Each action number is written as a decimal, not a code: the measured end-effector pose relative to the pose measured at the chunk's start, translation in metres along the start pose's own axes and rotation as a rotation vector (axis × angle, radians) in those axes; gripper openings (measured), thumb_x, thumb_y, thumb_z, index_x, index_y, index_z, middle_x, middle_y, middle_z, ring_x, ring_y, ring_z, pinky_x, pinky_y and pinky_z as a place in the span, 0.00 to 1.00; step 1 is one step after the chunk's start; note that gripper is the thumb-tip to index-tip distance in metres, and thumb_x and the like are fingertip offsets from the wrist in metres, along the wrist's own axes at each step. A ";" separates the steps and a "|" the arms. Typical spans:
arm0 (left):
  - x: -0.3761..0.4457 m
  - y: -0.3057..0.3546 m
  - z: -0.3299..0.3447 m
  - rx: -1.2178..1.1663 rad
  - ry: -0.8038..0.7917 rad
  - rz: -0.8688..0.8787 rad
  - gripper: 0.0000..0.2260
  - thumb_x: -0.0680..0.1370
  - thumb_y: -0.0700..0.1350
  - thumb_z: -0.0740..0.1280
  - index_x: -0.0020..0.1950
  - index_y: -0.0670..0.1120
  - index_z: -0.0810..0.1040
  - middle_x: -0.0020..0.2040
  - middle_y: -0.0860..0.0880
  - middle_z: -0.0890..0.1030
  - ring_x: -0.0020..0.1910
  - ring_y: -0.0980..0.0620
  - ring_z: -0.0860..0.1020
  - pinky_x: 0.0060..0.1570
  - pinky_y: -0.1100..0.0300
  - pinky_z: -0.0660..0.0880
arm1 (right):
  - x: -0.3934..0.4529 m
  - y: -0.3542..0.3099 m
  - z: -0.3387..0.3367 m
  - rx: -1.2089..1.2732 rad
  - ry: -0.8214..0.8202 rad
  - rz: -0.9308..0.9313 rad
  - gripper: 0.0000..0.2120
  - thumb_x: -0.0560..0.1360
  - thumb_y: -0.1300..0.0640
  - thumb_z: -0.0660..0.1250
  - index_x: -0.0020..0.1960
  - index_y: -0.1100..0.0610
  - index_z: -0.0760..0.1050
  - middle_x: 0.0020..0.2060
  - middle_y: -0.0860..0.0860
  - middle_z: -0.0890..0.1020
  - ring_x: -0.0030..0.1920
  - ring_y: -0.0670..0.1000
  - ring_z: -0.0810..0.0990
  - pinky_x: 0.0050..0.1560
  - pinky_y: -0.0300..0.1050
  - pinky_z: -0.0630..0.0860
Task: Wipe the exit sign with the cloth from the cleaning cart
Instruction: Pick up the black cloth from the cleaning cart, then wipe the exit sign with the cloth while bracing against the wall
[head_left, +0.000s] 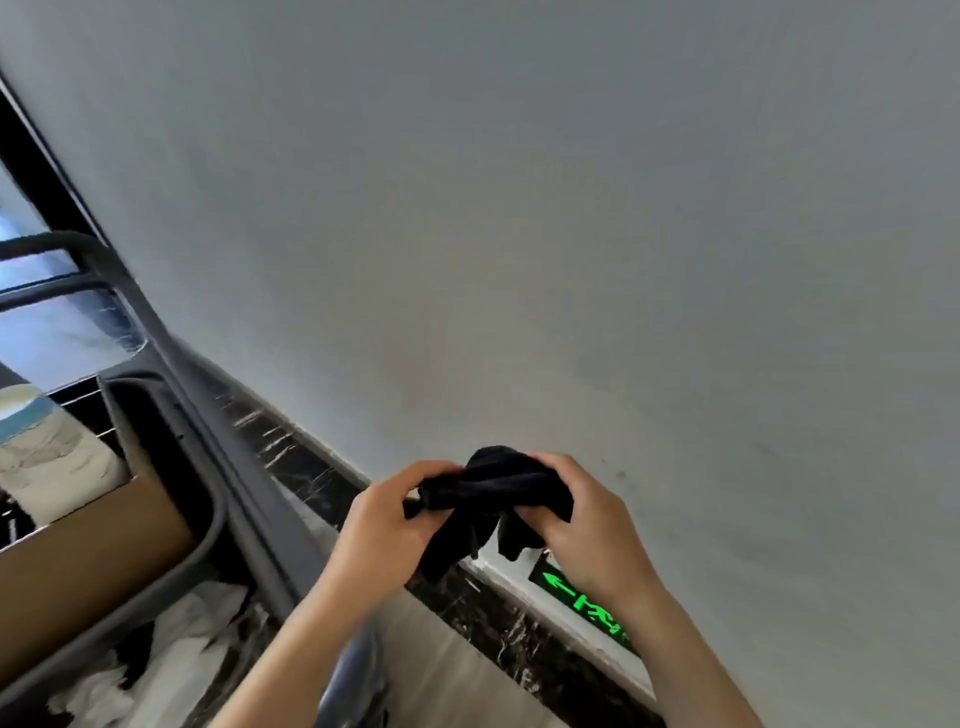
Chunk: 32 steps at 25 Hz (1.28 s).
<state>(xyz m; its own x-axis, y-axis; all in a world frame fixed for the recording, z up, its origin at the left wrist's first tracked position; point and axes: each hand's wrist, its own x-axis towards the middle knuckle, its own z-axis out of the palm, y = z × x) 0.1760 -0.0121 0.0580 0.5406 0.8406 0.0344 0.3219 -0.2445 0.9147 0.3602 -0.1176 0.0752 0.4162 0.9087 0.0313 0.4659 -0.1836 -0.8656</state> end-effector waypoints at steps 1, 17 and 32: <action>0.004 0.013 0.018 -0.050 -0.063 0.015 0.27 0.78 0.33 0.71 0.50 0.70 0.81 0.48 0.61 0.86 0.49 0.61 0.84 0.46 0.70 0.78 | -0.010 0.005 -0.020 0.022 0.045 0.016 0.15 0.74 0.53 0.70 0.54 0.34 0.73 0.48 0.32 0.80 0.50 0.36 0.79 0.49 0.38 0.77; 0.052 0.001 0.248 -0.822 -0.448 -0.293 0.10 0.72 0.39 0.70 0.51 0.47 0.86 0.50 0.42 0.86 0.45 0.47 0.86 0.38 0.59 0.83 | -0.063 0.169 -0.106 0.224 0.561 0.324 0.16 0.71 0.52 0.70 0.55 0.35 0.75 0.49 0.32 0.82 0.51 0.35 0.79 0.48 0.37 0.74; 0.065 -0.269 0.430 -0.723 -0.295 -0.218 0.06 0.66 0.49 0.74 0.41 0.51 0.86 0.42 0.46 0.87 0.40 0.49 0.85 0.37 0.59 0.80 | -0.030 0.456 0.061 0.745 0.741 0.285 0.19 0.74 0.61 0.68 0.57 0.38 0.78 0.54 0.41 0.84 0.57 0.43 0.80 0.57 0.46 0.77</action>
<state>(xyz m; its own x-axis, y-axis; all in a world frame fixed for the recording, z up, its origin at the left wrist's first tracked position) 0.4592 -0.1000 -0.3589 0.7392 0.6461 -0.1903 -0.0834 0.3681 0.9260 0.5128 -0.2056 -0.3509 0.9177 0.3711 -0.1415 -0.2089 0.1480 -0.9667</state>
